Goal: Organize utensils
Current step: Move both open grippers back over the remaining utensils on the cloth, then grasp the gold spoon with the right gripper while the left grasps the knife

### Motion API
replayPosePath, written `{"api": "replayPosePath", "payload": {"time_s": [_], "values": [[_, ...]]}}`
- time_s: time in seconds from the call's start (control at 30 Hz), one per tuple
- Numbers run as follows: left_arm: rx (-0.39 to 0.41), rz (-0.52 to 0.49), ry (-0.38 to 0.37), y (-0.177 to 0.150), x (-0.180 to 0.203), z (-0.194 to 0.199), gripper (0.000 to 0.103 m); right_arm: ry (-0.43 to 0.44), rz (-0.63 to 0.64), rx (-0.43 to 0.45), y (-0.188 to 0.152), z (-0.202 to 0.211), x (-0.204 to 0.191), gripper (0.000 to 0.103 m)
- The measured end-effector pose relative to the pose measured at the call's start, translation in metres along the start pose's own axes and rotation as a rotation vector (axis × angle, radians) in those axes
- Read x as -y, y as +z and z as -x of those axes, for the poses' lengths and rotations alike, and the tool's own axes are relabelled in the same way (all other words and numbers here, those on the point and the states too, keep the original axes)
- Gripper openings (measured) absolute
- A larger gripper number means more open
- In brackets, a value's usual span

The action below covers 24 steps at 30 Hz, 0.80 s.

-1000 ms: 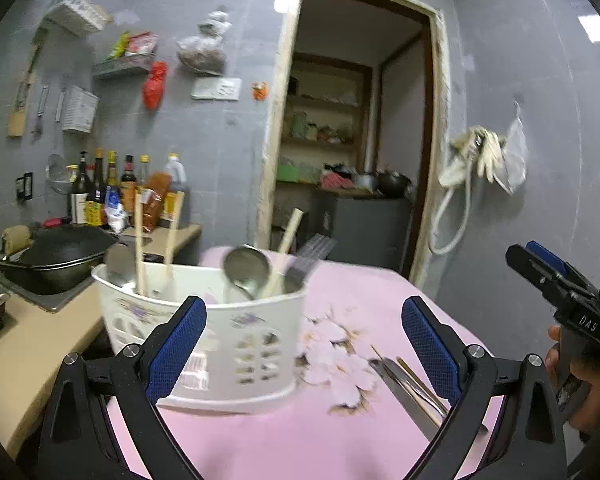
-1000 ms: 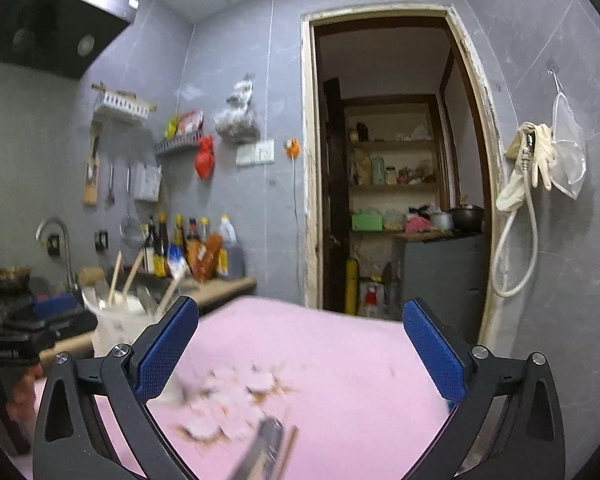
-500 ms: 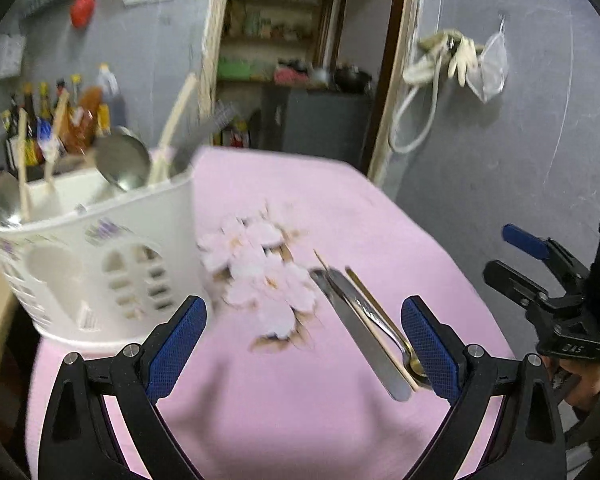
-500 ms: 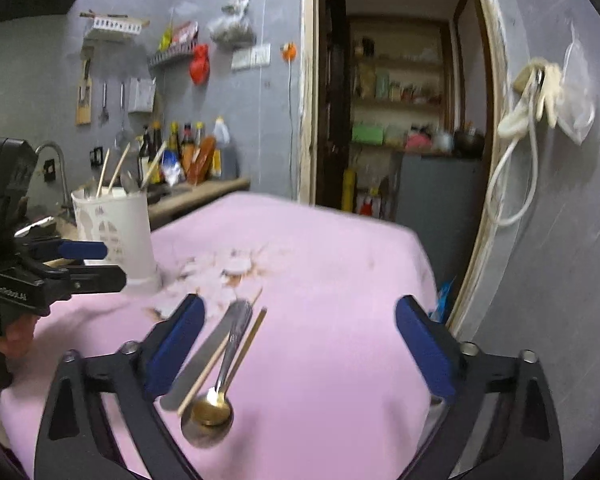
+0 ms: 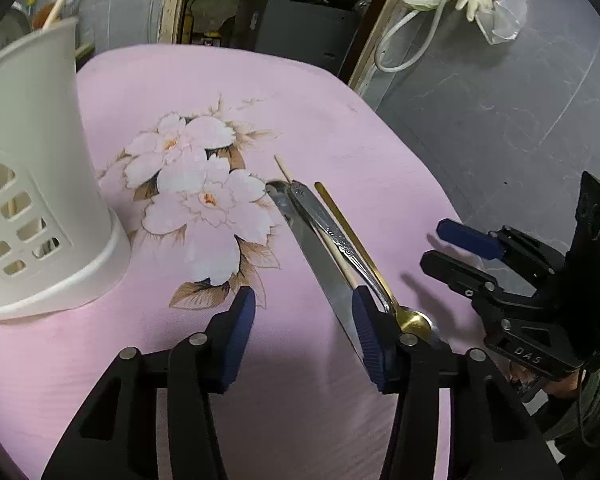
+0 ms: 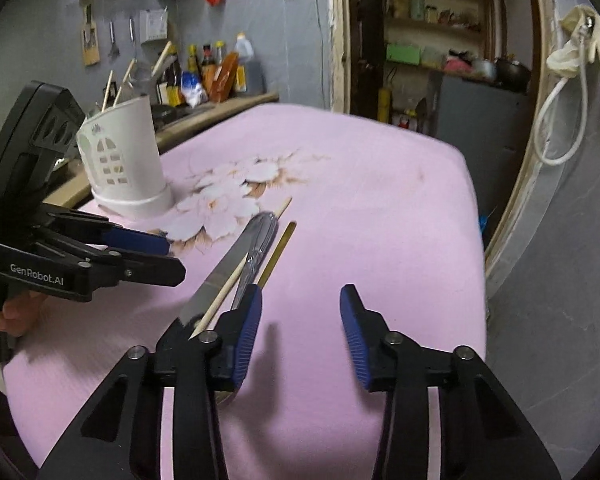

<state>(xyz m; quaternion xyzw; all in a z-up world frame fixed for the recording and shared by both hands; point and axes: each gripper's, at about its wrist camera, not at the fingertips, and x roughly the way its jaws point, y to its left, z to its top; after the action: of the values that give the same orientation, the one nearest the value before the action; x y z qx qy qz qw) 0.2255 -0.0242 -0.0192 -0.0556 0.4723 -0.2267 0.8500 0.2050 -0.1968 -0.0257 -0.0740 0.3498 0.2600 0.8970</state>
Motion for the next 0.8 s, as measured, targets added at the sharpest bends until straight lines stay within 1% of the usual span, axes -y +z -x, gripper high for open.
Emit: {"api": "replayPosePath", "payload": {"time_s": [0.13, 0.23, 0.33, 0.43, 0.57, 0.67, 0.7, 0.73, 0.8], "values": [[0.001, 0.037, -0.001, 0.001, -0.007, 0.002, 0.039, 0.026, 0.000, -0.059, 0.005, -0.014, 0.000, 0.031], [0.010, 0.060, 0.005, 0.000, -0.012, 0.006, 0.039, 0.043, 0.003, -0.088, 0.010, -0.023, -0.002, 0.029], [0.012, 0.077, 0.000, 0.001, -0.015, 0.007, 0.039, 0.040, 0.026, -0.112, 0.014, -0.032, -0.008, 0.029], [0.011, 0.083, -0.001, 0.001, -0.015, 0.006, 0.039, 0.024, 0.058, -0.136, 0.017, -0.039, -0.015, 0.029], [0.005, 0.073, 0.004, 0.002, -0.012, 0.006, 0.039, -0.028, 0.100, -0.153, 0.022, -0.045, -0.020, 0.029], [0.002, 0.068, 0.005, 0.001, -0.010, 0.005, 0.039, -0.034, 0.107, -0.164, 0.025, -0.050, -0.021, 0.029], [0.002, 0.069, 0.004, 0.001, -0.011, 0.006, 0.039, -0.036, 0.113, -0.181, 0.024, -0.053, -0.021, 0.029], [0.000, 0.071, 0.003, 0.003, -0.010, 0.004, 0.039, -0.042, 0.132, -0.183, 0.023, -0.054, -0.023, 0.029], [-0.003, 0.070, -0.001, 0.002, -0.010, 0.004, 0.039, -0.069, 0.197, -0.186, 0.019, -0.050, -0.027, 0.025]]}}
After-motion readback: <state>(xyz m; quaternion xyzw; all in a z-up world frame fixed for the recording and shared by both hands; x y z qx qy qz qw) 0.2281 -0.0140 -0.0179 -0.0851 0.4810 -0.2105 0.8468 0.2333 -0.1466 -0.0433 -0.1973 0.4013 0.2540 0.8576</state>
